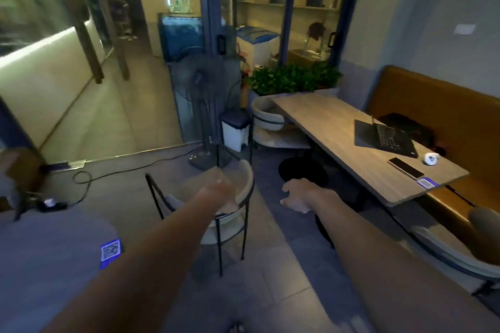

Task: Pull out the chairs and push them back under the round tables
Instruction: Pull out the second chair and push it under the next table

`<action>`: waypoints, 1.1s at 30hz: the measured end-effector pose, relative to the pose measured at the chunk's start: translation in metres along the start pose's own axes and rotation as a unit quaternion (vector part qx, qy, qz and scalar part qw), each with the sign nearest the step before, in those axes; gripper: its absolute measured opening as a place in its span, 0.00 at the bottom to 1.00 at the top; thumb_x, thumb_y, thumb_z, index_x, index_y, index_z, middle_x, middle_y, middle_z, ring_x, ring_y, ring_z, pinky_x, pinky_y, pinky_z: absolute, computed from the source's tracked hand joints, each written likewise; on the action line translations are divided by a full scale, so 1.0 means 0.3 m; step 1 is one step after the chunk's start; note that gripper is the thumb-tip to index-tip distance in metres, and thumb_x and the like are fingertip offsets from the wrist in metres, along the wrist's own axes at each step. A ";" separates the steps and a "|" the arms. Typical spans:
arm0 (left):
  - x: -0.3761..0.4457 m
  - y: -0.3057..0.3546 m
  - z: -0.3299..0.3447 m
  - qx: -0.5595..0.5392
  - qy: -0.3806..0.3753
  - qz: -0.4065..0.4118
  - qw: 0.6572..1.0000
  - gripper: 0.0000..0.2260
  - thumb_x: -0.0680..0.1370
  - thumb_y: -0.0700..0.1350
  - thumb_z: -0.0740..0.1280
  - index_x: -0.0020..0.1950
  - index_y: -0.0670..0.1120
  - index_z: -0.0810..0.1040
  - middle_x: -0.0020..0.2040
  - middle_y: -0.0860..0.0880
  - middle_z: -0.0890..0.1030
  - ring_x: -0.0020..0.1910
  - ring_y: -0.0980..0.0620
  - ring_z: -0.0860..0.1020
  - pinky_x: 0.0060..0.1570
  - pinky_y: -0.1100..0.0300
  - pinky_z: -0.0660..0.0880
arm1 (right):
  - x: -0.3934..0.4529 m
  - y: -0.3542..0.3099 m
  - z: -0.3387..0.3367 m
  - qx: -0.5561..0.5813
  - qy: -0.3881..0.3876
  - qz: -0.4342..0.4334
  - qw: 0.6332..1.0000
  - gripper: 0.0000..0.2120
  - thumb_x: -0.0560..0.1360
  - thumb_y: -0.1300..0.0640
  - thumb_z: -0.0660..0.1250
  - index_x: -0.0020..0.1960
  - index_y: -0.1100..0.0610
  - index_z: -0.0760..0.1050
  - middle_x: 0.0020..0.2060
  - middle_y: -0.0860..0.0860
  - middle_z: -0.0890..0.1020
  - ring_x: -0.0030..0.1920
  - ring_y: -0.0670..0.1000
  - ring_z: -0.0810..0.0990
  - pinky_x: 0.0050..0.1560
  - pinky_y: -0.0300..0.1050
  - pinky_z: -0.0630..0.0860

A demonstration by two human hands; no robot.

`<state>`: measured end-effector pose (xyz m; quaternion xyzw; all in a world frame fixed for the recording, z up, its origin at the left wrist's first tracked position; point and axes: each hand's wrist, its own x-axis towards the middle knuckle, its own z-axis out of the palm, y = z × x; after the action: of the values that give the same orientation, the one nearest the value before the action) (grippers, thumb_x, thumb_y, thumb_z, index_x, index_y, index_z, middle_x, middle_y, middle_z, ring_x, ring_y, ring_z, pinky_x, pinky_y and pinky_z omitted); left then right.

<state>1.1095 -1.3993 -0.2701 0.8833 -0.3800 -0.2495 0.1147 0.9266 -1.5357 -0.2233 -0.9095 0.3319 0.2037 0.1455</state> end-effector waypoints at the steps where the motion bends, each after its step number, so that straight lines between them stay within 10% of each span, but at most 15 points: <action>1: 0.048 -0.011 0.010 0.031 -0.025 -0.010 0.999 0.23 0.80 0.47 0.65 0.73 0.43 0.66 0.72 0.42 0.69 0.68 0.41 0.69 0.66 0.50 0.67 | 0.096 -0.007 0.008 -0.018 -0.019 0.002 1.000 0.19 0.83 0.56 0.59 0.72 0.61 0.69 0.70 0.59 0.72 0.60 0.61 0.79 0.62 0.58 0.78; 8: 0.471 -0.140 0.104 0.086 -0.160 -0.038 0.983 0.37 0.76 0.62 0.66 0.77 0.43 0.58 0.73 0.41 0.66 0.67 0.38 0.69 0.57 0.50 0.68 | 0.714 -0.055 -0.006 -0.032 -0.160 -0.008 0.987 0.20 0.83 0.61 0.60 0.73 0.66 0.68 0.71 0.64 0.71 0.69 0.64 0.72 0.54 0.51 0.73; 17: 0.898 -0.165 0.116 0.043 -0.174 -0.066 0.982 0.39 0.75 0.65 0.63 0.77 0.43 0.57 0.75 0.41 0.63 0.71 0.38 0.64 0.67 0.43 0.66 | 1.220 -0.112 -0.014 -0.040 -0.105 -0.057 0.992 0.19 0.82 0.56 0.60 0.71 0.60 0.71 0.69 0.58 0.74 0.68 0.59 0.74 0.60 0.45 0.73; 19: 0.973 -0.194 0.142 0.024 -0.182 -0.098 0.978 0.37 0.76 0.64 0.63 0.77 0.43 0.58 0.75 0.40 0.64 0.70 0.38 0.65 0.67 0.42 0.67 | 1.321 -0.118 -0.008 -0.062 -0.150 -0.086 0.983 0.21 0.82 0.57 0.61 0.73 0.62 0.68 0.67 0.60 0.75 0.63 0.59 0.76 0.50 0.37 0.75; 24: 1.087 -0.272 0.211 -0.051 -0.178 -0.237 0.954 0.39 0.74 0.66 0.65 0.77 0.46 0.58 0.74 0.40 0.63 0.70 0.36 0.64 0.68 0.39 0.65 | 1.600 -0.214 -0.034 -0.215 -0.256 -0.221 0.916 0.16 0.82 0.59 0.61 0.68 0.62 0.70 0.60 0.59 0.76 0.60 0.61 0.77 0.54 0.50 0.74; 33: 1.141 -0.204 0.298 -0.183 -0.108 -0.442 0.871 0.39 0.71 0.65 0.70 0.74 0.46 0.65 0.71 0.42 0.69 0.67 0.40 0.70 0.65 0.45 0.69 | 1.827 -0.284 0.078 -0.391 -0.323 -0.391 0.768 0.37 0.74 0.44 0.71 0.78 0.54 0.60 0.75 0.54 0.67 0.73 0.58 0.68 0.71 0.56 0.68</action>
<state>1.3007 -1.6078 -0.4911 0.8897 0.0930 -0.4333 0.1102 1.3585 -1.7618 -0.4886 -0.8192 -0.2271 0.5234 -0.0572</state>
